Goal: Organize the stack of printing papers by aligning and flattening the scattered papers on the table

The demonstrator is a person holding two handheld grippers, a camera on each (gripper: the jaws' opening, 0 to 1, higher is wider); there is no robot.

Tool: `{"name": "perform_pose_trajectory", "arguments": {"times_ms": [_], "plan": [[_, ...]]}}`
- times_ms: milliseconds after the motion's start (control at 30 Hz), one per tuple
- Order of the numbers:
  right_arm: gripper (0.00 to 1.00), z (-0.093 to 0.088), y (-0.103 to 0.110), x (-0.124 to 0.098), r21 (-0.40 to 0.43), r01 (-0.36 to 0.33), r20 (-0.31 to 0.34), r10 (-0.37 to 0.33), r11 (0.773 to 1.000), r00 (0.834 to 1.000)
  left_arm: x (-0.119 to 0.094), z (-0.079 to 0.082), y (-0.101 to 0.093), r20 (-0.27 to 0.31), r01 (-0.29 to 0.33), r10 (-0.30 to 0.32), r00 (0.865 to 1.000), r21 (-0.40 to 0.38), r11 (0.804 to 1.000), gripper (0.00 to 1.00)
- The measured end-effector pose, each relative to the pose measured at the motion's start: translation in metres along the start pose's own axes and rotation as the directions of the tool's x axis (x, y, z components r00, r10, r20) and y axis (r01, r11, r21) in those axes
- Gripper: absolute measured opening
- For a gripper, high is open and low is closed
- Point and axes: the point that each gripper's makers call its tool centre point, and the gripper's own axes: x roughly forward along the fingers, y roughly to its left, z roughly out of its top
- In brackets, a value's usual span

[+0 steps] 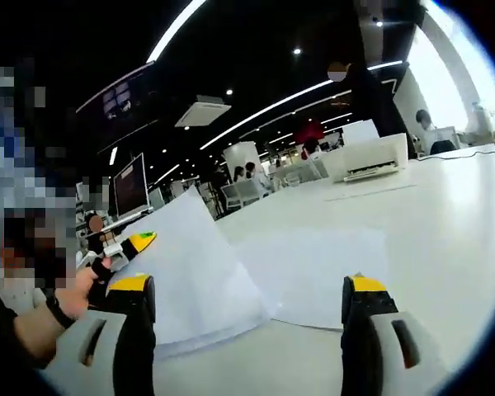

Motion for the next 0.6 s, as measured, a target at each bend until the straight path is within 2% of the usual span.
{"name": "perform_pose_trajectory", "arguments": {"times_ms": [200,367,467,600], "plan": [[0.87,0.008,0.002,0.002,0.001,-0.026,0.045,0.026,1.0,0.999,0.0,0.001,0.0,0.005,-0.001,0.001,1.0,0.002,1.0,0.06],[0.88,0.012,-0.004,0.003,-0.105,0.017,0.064,-0.01,0.994,0.998,0.0,0.0,-0.001,0.005,0.001,-0.001,1.0,-0.001,1.0,0.06],[0.88,0.009,-0.012,0.005,-0.095,0.029,0.04,-0.025,0.995,0.999,-0.001,0.0,-0.001,0.005,0.0,0.0,1.0,-0.002,1.0,0.06],[0.88,0.012,-0.022,0.006,-0.104,0.051,0.048,-0.046,0.993,0.998,0.0,0.0,-0.001,0.005,0.001,-0.001,1.0,-0.003,1.0,0.06]]}}
